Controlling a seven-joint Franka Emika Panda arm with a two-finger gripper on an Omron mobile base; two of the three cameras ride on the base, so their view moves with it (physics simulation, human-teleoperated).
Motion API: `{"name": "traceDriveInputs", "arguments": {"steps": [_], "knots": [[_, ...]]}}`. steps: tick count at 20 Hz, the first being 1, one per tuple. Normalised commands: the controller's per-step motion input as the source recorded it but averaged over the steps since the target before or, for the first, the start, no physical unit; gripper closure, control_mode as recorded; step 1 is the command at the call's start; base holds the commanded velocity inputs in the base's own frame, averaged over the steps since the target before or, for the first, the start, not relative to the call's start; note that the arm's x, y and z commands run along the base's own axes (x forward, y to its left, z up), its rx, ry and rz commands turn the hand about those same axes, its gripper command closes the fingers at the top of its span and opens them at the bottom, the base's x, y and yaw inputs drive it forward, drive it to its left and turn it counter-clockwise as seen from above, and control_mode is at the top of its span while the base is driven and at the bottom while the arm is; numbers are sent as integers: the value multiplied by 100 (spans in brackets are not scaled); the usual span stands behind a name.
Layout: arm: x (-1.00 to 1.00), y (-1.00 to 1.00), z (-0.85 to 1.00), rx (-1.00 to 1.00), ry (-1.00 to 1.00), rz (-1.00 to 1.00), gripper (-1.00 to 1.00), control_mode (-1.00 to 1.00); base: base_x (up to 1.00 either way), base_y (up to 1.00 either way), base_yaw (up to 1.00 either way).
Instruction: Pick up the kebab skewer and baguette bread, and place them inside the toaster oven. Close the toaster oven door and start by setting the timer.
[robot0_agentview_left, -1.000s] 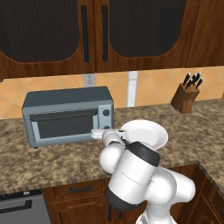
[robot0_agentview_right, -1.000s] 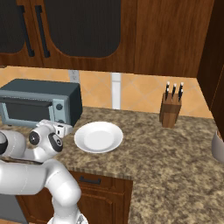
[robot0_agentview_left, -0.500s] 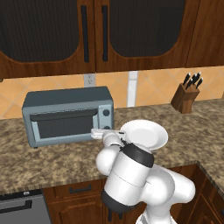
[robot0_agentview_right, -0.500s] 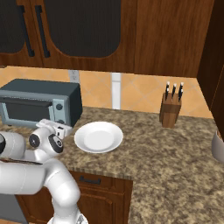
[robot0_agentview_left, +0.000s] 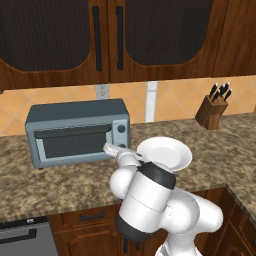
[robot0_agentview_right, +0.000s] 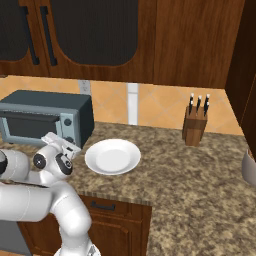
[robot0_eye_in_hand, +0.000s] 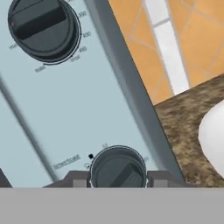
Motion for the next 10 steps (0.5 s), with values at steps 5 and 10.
{"name": "traceDriveInputs", "arguments": {"steps": [5, 10], "knots": [[0, 0, 0, 26, -2, -11, 100, -100, 0, 0, 0], [-2, 0, 0, 29, -2, -12, 100, -100, 0, 0, 0]]}}
